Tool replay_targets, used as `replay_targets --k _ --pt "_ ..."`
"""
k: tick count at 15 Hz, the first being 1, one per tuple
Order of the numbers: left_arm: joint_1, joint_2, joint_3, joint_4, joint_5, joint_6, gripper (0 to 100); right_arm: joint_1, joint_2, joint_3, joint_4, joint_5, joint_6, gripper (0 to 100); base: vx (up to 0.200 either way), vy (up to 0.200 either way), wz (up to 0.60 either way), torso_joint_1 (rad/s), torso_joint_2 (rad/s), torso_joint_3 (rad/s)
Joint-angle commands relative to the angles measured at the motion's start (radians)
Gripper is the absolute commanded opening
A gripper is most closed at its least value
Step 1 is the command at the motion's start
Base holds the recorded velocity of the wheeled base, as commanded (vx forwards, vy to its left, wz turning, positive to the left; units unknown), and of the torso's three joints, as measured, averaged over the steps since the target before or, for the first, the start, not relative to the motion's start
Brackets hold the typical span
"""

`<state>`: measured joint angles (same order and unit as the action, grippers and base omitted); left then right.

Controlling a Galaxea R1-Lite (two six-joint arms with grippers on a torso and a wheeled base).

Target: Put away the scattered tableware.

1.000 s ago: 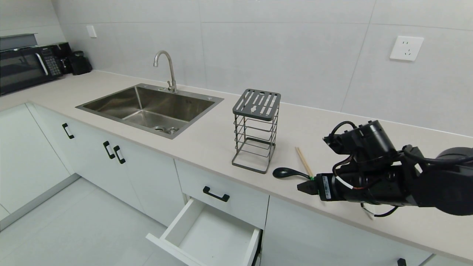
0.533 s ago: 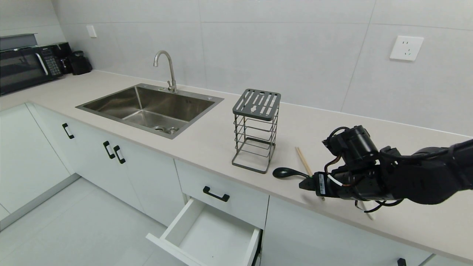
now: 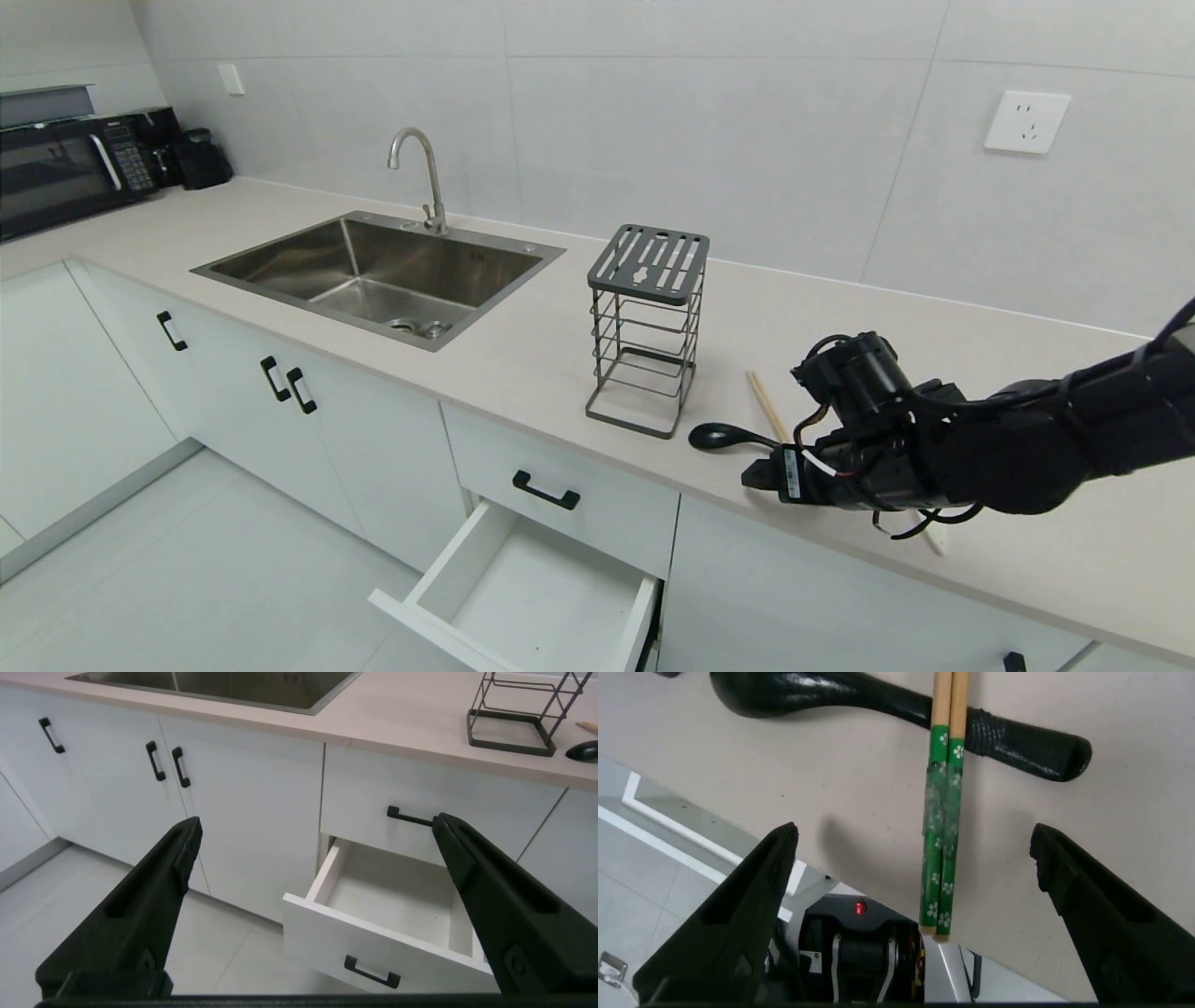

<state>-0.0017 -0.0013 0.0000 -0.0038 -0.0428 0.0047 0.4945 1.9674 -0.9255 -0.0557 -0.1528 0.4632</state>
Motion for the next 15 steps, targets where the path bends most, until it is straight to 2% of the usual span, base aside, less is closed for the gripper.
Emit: replay_targets --k 1,7,8,15 --pt "0.0 0.001 0.0 -0.001 0.0 0.0 100 -0.002 0.019 -0.015 -0.001 0.001 -0.001 100 0.0 0.0 0.0 0.0 0.0 0.0" --pt "0.0 0.001 0.0 -0.001 0.0 0.0 100 -0.002 0.053 -0.058 -0.015 -0.047 0.0 100 0.0 0.0 0.0 0.0 0.0 0.0" --pt "0.0 0.001 0.0 -0.001 0.0 0.0 100 -0.001 0.051 -0.058 -0.015 -0.056 0.0 0 0.0 0.0 0.0 0.0 0.0 0.0" --pt "0.0 0.001 0.0 -0.001 0.0 0.0 100 -0.005 0.044 -0.056 -0.013 -0.122 0.026 0 0.0 0.0 0.0 0.0 0.0 0.0"
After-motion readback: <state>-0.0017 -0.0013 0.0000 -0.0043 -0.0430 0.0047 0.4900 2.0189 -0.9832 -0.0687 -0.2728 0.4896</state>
